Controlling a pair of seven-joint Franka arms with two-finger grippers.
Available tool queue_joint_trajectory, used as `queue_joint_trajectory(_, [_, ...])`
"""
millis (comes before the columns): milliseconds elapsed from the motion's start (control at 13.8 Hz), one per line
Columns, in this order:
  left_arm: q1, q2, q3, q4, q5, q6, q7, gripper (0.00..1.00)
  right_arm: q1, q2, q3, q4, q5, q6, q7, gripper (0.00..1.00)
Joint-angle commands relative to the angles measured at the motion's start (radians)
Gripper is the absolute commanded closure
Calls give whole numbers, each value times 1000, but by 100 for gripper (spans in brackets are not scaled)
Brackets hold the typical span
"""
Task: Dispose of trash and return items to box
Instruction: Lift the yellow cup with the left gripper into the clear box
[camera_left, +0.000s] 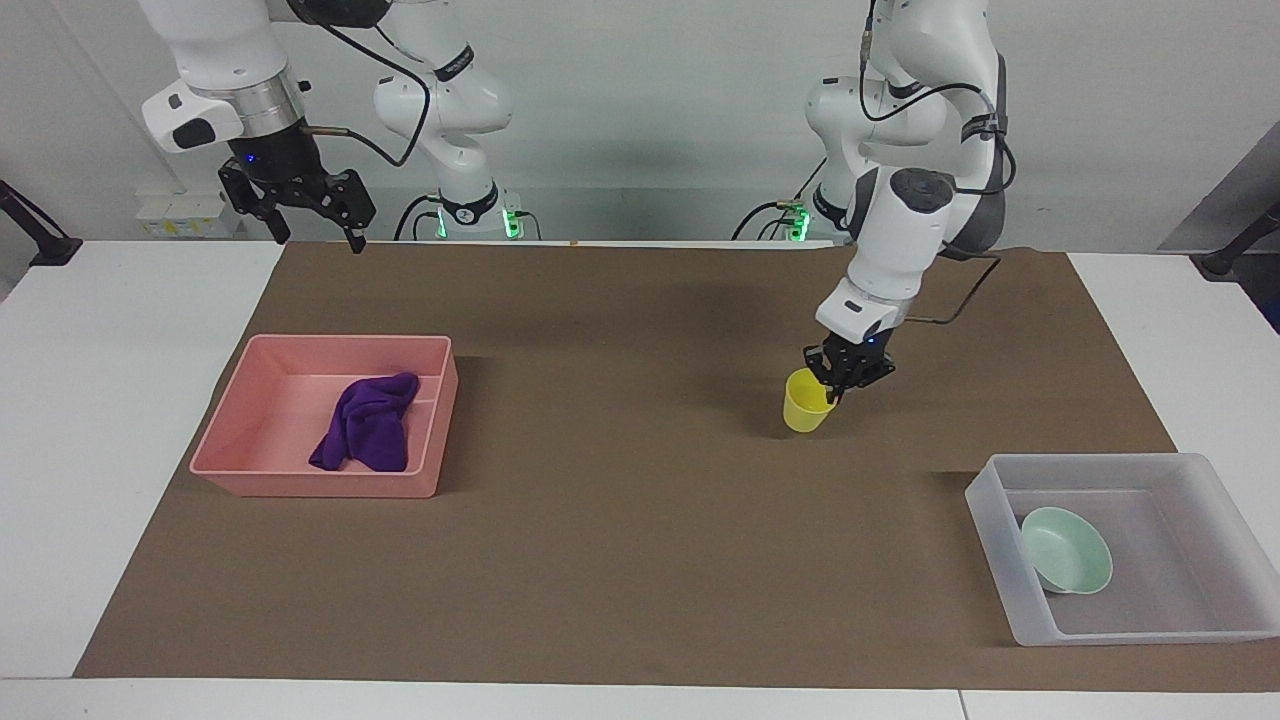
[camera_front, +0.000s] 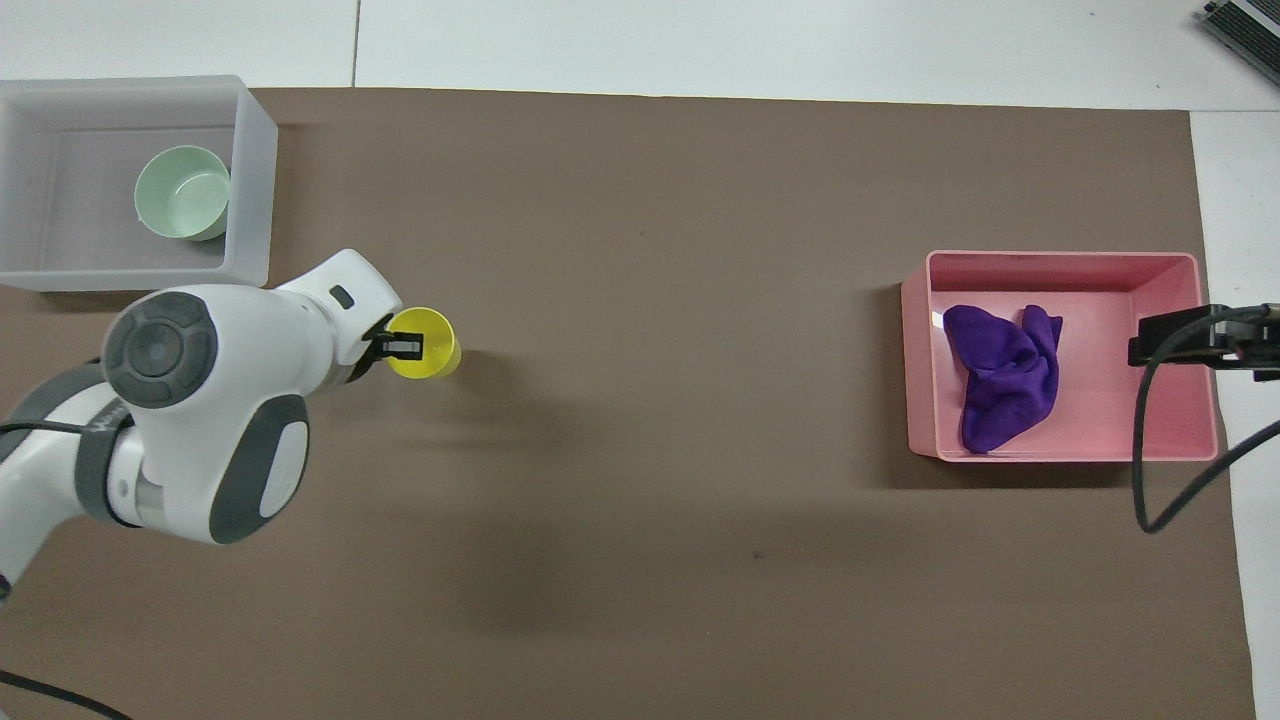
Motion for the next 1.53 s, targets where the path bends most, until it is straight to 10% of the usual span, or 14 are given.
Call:
queue_joint_trajectory(0, [103,56,0,141,31,-53,71,100,-6,-3,6,5,-2,-9,-33,0])
queue_joint_trajectory(872, [405,435,-8,702,20,-197,244,100,-10,-5,4,-1,-2,-4,-37,0])
queue_joint_trajectory(1453, [442,524,-7,682,-67,-141,286,100,-10,-5,6,-2,-2,-4,-37,0])
